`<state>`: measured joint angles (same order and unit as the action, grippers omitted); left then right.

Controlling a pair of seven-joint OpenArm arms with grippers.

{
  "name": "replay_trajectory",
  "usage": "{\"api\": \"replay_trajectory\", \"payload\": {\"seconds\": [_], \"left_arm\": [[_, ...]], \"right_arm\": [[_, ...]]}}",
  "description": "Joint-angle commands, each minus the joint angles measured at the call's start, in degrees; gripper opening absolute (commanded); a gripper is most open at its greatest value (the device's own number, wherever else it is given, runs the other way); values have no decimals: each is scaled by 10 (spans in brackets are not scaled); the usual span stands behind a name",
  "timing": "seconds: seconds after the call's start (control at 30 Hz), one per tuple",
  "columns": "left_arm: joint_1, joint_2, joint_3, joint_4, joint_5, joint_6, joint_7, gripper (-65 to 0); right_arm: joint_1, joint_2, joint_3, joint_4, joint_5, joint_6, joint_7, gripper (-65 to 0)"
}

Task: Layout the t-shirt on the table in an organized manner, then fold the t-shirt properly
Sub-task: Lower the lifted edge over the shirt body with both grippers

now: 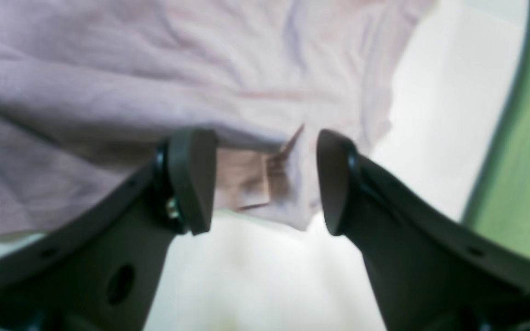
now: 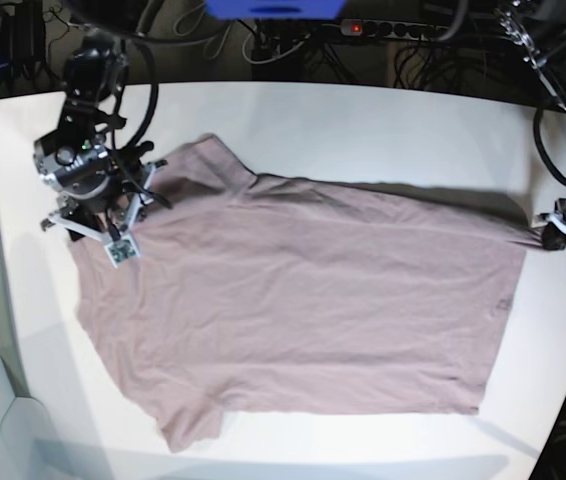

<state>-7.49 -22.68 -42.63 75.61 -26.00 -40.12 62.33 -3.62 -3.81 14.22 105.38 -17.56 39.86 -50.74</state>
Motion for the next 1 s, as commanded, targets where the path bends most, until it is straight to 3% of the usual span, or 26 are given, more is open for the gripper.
{"api": "replay_trajectory", "payload": {"seconds": [0.0,0.17,0.4,0.97], "left_arm": [[-10,-12,-1,9,-9,1,-13,-647],[-10,-12,-1,9,-9,1,-13,-647],[-10,-12,-2,8,-9,1,-14,-647],[-83,7,0,6,-8,1,-14,-647]], "right_arm": [[11,2,0,3,1,1,9,-299],[15,2,0,-5,1,1,9,-329],[30,3,0,-40,1,1,20,-650],[109,25,0,-53,1,1,14,-650]]}}
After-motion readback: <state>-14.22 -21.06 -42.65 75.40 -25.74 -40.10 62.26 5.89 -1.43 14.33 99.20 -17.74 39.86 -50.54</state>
